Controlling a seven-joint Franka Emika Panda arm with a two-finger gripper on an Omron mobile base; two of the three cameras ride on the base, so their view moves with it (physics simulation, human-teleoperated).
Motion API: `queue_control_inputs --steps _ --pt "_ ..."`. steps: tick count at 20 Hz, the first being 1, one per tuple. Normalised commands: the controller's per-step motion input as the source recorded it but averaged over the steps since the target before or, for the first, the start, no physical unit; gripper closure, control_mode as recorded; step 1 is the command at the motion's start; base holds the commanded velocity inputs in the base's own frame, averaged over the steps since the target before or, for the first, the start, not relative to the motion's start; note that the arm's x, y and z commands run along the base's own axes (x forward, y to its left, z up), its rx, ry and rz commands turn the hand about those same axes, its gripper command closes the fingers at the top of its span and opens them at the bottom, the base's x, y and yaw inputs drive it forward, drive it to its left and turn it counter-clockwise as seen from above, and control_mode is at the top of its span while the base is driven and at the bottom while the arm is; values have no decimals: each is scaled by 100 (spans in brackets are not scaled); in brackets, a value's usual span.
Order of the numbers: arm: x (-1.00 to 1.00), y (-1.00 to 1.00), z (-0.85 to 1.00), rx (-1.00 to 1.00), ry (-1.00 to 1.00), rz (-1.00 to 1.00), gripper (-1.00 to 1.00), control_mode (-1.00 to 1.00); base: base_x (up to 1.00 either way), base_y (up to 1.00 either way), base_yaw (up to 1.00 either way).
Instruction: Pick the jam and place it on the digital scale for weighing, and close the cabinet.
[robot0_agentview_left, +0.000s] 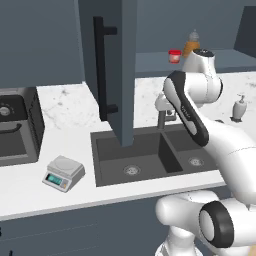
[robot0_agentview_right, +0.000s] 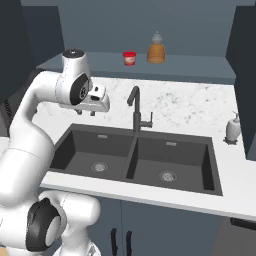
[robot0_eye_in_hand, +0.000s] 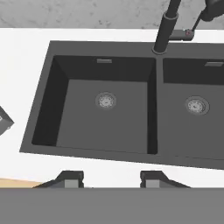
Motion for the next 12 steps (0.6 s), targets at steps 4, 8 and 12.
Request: queue_control_inputs --steps 4,8,12 --pt "-36 0 0 0 -1 0 -100 -100 0 0 0" --pt "-79 0 4 0 -18 0 -100 -100 0 0 0" --pt "-50 0 48 -2 -13 -3 -100 -100 0 0 0"
